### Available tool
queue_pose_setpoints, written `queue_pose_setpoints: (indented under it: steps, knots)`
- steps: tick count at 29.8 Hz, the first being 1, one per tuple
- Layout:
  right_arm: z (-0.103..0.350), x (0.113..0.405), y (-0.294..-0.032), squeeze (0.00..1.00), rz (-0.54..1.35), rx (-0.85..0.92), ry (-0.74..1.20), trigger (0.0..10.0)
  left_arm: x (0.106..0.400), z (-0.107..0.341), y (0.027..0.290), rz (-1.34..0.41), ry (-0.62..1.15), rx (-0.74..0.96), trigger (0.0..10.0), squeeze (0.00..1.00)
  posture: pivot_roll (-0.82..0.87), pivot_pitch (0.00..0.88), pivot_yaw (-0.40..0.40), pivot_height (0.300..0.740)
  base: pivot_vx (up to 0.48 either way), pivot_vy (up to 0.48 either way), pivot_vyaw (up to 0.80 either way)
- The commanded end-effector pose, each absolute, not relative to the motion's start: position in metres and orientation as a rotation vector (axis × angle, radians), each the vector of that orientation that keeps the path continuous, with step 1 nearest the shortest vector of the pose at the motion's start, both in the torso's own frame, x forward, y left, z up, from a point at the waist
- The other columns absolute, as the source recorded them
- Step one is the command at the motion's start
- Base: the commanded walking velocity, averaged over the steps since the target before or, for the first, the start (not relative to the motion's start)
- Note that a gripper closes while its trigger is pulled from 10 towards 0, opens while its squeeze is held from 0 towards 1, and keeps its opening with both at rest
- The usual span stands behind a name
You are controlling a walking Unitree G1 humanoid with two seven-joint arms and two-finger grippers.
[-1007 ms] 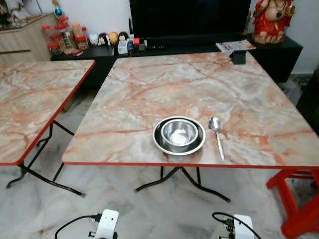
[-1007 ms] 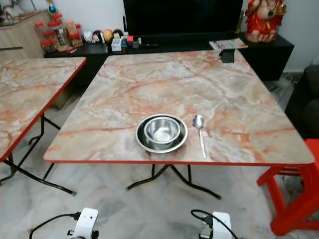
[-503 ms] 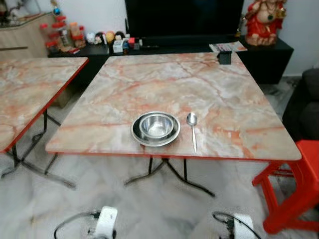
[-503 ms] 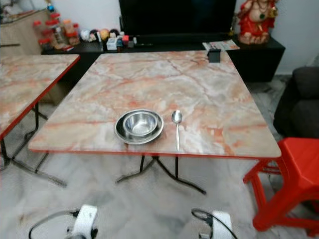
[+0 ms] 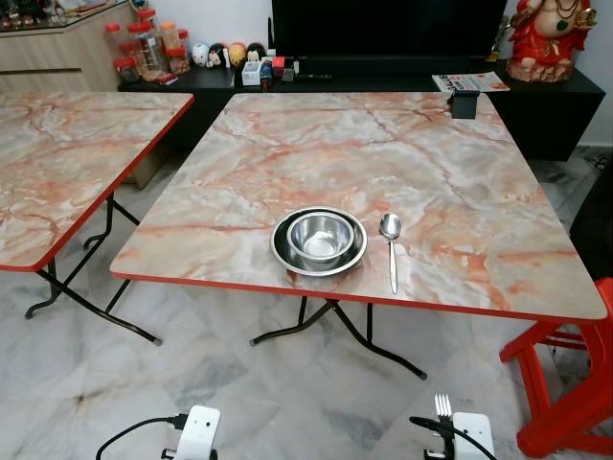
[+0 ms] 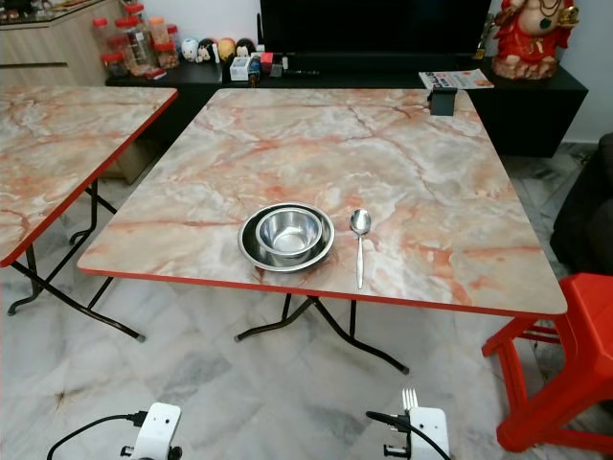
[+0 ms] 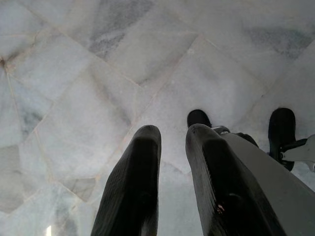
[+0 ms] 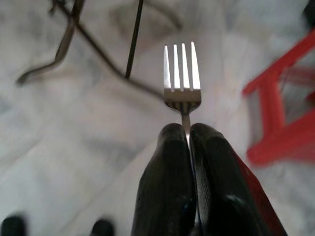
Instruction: Setting the table
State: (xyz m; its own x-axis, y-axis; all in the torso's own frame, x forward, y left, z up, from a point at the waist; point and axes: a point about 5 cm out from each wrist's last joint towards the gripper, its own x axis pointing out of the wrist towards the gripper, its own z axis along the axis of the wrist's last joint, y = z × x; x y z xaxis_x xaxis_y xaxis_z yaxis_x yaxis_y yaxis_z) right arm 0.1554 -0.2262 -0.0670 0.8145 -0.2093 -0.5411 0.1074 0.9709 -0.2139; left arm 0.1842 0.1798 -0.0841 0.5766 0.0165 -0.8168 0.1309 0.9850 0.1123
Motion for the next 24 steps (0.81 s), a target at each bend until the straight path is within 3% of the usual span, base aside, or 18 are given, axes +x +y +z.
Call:
queue_pose_setpoints:
  steps: [1,5,14,24]
  knots:
    - [-0.057,0.162,-0.224,0.0,-0.149,-0.217,0.495,10.0,0.184,-0.084,0.182,-0.07,0.965,0.18,10.0,0.0,-0.16,0.0,0.047,0.74,0.0,0.0,0.0]
    - [-0.039,0.165,-0.219,0.0,-0.097,-0.318,0.339,10.0,0.185,-0.084,0.183,-0.068,0.963,0.182,10.0,0.0,-0.16,0.0,0.05,0.74,0.0,0.0,0.0]
    - [0.016,0.187,-0.207,0.0,-0.137,-0.371,0.006,10.0,0.186,-0.083,0.184,-0.084,0.964,0.198,10.0,0.0,-0.18,0.0,0.069,0.74,0.0,0.0,0.0]
    - [0.05,0.218,-0.196,0.0,-0.154,-0.341,-0.102,10.0,0.19,-0.081,0.184,-0.073,0.952,0.193,10.0,0.0,-0.18,0.0,0.064,0.74,0.0,0.0,0.0]
